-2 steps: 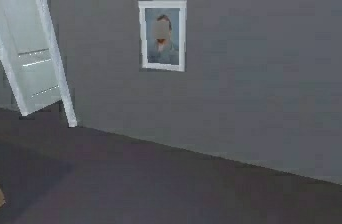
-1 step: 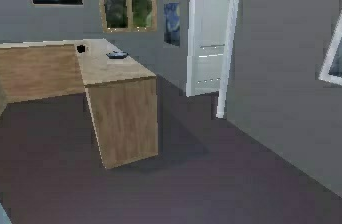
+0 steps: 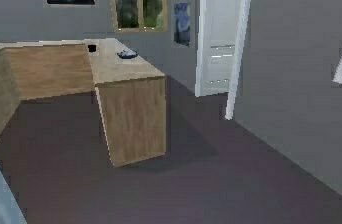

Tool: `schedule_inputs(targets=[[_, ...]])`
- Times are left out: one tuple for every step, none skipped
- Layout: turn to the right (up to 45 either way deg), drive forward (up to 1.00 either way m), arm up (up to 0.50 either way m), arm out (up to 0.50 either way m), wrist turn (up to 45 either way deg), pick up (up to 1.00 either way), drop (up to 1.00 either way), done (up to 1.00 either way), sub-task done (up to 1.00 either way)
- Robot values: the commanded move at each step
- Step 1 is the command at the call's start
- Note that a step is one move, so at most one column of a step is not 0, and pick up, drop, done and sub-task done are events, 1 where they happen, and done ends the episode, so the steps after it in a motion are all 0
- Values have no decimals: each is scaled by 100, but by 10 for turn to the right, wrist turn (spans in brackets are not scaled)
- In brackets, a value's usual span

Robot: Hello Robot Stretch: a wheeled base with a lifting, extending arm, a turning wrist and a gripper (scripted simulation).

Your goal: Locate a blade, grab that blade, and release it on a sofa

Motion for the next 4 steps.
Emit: schedule_inputs(targets=[[450, 0, 0, 0, 0, 0, 0, 0, 0], [450, 0, 0, 0, 0, 0, 0, 0, 0], [450, 0, 0, 0, 0, 0, 0, 0, 0], [330, 0, 0, 0, 0, 0, 0, 0, 0]])
